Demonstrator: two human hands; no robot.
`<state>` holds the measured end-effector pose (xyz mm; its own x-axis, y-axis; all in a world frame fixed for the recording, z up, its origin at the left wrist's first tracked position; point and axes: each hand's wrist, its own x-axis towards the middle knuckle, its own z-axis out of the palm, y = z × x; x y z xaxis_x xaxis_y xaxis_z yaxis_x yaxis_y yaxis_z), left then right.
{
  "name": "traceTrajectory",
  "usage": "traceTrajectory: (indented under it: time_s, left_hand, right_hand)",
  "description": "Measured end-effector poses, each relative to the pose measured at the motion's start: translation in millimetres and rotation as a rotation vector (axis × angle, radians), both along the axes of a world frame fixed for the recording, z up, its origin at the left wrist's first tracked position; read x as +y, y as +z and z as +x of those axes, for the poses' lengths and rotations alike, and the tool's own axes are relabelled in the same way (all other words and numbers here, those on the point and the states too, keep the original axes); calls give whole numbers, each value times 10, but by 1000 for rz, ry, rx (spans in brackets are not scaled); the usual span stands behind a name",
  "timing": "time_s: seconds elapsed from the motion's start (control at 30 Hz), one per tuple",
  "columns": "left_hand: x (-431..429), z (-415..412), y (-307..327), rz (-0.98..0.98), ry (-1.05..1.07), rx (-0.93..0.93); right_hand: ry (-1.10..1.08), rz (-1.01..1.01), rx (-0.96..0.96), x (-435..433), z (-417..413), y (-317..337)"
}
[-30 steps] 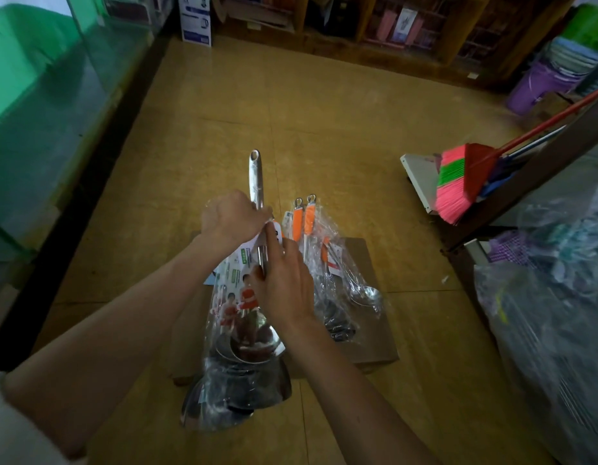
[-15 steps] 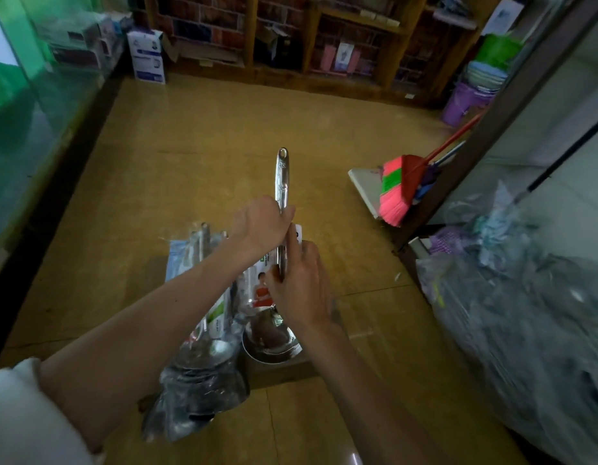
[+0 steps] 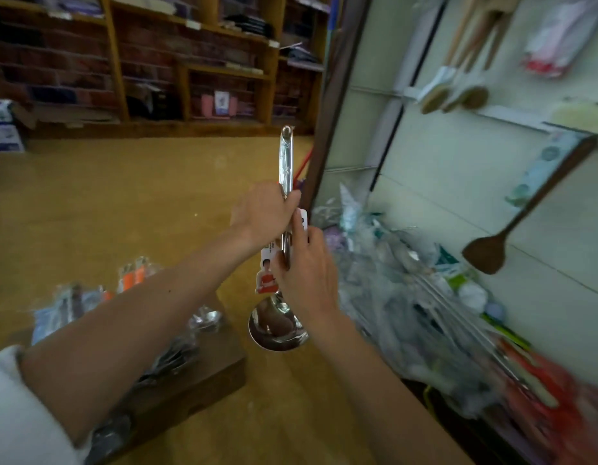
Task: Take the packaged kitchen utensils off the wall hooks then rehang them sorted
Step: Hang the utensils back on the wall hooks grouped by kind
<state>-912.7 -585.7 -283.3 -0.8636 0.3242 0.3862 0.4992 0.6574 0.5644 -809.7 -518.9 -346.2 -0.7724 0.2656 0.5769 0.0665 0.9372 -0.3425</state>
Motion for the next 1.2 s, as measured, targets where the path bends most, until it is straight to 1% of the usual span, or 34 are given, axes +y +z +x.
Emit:
traceTrajectory:
  time_s: [0.23,0.47,0.7,0.87,1.07,1.2]
  left_hand:
    - [944,858,665,12,-76,121]
    - [2070,1899,1132,57,-297,191]
    - [3178,3136,1453,109,-491,205]
    - [3702,3916,1641,156,-645,265]
    - [4180,4731,1755,177,-759,318]
    - [4425,5181,1797,225,-835,370]
  right_hand:
    - [-145,32,119,833,802,515]
    - [-303,58,198,1833,1861,921]
    - [-499,95,245,2765,3100,1180]
    - [-604,122,324,3239,3874,1320]
    - [-702,119,375,3636,4647,1378]
    - [-765,130,412,3875,5071,1419]
